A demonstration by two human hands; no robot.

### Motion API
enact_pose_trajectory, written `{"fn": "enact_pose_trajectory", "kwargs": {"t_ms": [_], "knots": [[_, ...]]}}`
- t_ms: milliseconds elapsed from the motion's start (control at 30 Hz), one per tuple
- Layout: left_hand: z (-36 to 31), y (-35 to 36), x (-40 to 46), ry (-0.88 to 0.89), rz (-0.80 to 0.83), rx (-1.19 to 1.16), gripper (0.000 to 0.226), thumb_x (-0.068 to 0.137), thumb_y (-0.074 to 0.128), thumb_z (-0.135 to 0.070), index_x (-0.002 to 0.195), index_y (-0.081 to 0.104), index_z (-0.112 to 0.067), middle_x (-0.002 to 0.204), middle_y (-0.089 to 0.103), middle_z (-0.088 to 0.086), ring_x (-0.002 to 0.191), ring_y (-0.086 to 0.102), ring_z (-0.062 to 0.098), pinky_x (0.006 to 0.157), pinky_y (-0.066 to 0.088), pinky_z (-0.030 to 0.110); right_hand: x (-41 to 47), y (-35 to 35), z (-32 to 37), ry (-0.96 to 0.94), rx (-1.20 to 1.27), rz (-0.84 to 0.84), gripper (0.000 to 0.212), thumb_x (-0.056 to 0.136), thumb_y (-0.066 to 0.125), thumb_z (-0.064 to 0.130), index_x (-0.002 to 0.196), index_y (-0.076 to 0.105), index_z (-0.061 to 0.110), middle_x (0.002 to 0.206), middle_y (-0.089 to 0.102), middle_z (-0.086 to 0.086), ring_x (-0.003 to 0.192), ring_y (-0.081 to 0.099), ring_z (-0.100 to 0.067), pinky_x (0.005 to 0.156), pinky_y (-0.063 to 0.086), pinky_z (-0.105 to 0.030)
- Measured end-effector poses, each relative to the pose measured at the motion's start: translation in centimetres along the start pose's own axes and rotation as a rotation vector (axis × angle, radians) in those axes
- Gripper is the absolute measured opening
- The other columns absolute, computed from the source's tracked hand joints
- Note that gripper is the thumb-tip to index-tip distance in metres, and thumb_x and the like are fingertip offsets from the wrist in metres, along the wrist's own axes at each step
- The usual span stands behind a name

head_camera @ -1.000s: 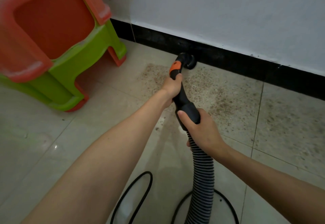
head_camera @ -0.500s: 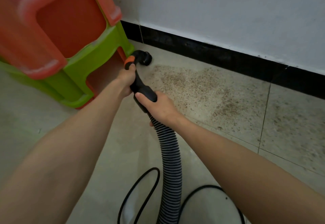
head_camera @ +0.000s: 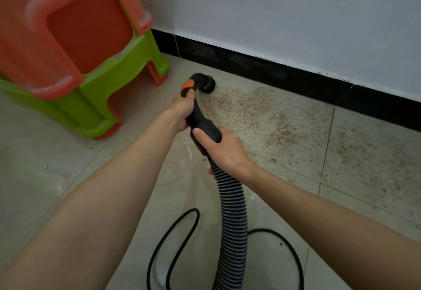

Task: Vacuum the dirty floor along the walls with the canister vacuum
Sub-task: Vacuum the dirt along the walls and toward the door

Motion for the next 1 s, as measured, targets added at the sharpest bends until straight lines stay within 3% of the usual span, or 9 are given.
{"fn": "enact_pose_trajectory", "kwargs": {"t_ms": [67,133,333,467,533,700,833,1000], "knots": [[0.1,1.5,-0.5,0.007,0.023,0.017,0.049,0.101,0.041,-0.037,0.134,0.041,-0.002,0.115,0.058,0.011,0.105,0.059,0.026,0.078,0.048,0.032,-0.5,-1.0,-0.5,0.006,-0.007,-0.026,0.034,0.089,0.061,0.051,0.094,0.052,0.018,0.081,0.061,-0.004,0.048,0.061,-0.018,0.040,0.047,-0.023],[0.4,3.3,-1.3,0.005,0.061,0.025,0.049,0.100,0.041,-0.037,0.135,0.040,-0.003,0.118,0.056,0.012,0.114,0.056,0.029,0.080,0.047,0.033,-1.1,-2.2,-1.3,0.024,-0.002,-0.058,0.035,0.089,0.060,0.051,0.096,0.053,0.018,0.082,0.061,-0.005,0.049,0.062,-0.021,0.042,0.049,-0.025],[1.1,8.1,-2.5,0.016,0.181,0.027,0.046,0.101,0.041,-0.036,0.131,0.044,-0.002,0.104,0.054,0.010,0.103,0.056,0.026,0.089,0.047,0.035,-2.5,-5.5,-3.5,0.054,0.045,-0.153,0.032,0.089,0.061,0.051,0.092,0.052,0.020,0.084,0.061,-0.005,0.050,0.062,-0.022,0.040,0.046,-0.023],[1.6,10.8,-3.1,0.014,0.252,0.051,0.048,0.099,0.045,-0.036,0.130,0.045,0.001,0.097,0.056,0.010,0.099,0.057,0.029,0.080,0.047,0.034,-3.4,-6.7,-4.5,0.049,0.072,-0.222,0.026,0.090,0.061,0.047,0.089,0.050,0.023,0.090,0.063,-0.009,0.053,0.060,-0.021,0.039,0.043,-0.020],[1.6,11.5,-3.1,0.030,0.265,0.088,0.048,0.099,0.045,-0.036,0.130,0.046,0.000,0.108,0.059,0.016,0.104,0.058,0.031,0.080,0.047,0.034,-3.5,-6.9,-4.7,0.054,0.095,-0.244,0.026,0.090,0.061,0.047,0.092,0.051,0.023,0.090,0.063,-0.009,0.053,0.060,-0.021,0.039,0.044,-0.019],[1.4,11.6,-1.9,0.091,0.204,0.166,0.049,0.099,0.043,-0.040,0.124,0.049,0.002,0.103,0.060,0.016,0.092,0.058,0.028,0.084,0.049,0.037,-2.1,-6.5,-4.8,0.036,0.108,-0.253,0.034,0.091,0.060,0.047,0.101,0.054,0.015,0.084,0.059,-0.006,0.050,0.058,-0.020,0.038,0.043,-0.020],[1.5,10.2,-1.0,0.087,0.157,0.172,0.053,0.098,0.044,-0.043,0.127,0.048,0.001,0.115,0.061,0.020,0.109,0.059,0.036,0.084,0.050,0.039,-1.1,-5.6,-5.1,0.017,0.106,-0.219,0.035,0.091,0.062,0.045,0.104,0.055,0.013,0.082,0.058,-0.004,0.052,0.058,-0.020,0.039,0.044,-0.020],[0.9,7.9,-0.1,0.113,0.048,0.148,0.048,0.099,0.042,-0.039,0.127,0.046,0.000,0.115,0.059,0.016,0.104,0.059,0.030,0.088,0.050,0.037,0.5,-5.2,-4.4,0.019,0.126,-0.106,0.027,0.090,0.063,0.045,0.093,0.053,0.020,0.084,0.060,-0.006,0.045,0.059,-0.019,0.039,0.047,-0.024]]}}
Point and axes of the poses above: each hand's wrist, its own x-axis towards the middle knuckle, its own y-axis out of the palm, z = x × y, the point moved 3 cm from there along x, towards the middle knuckle
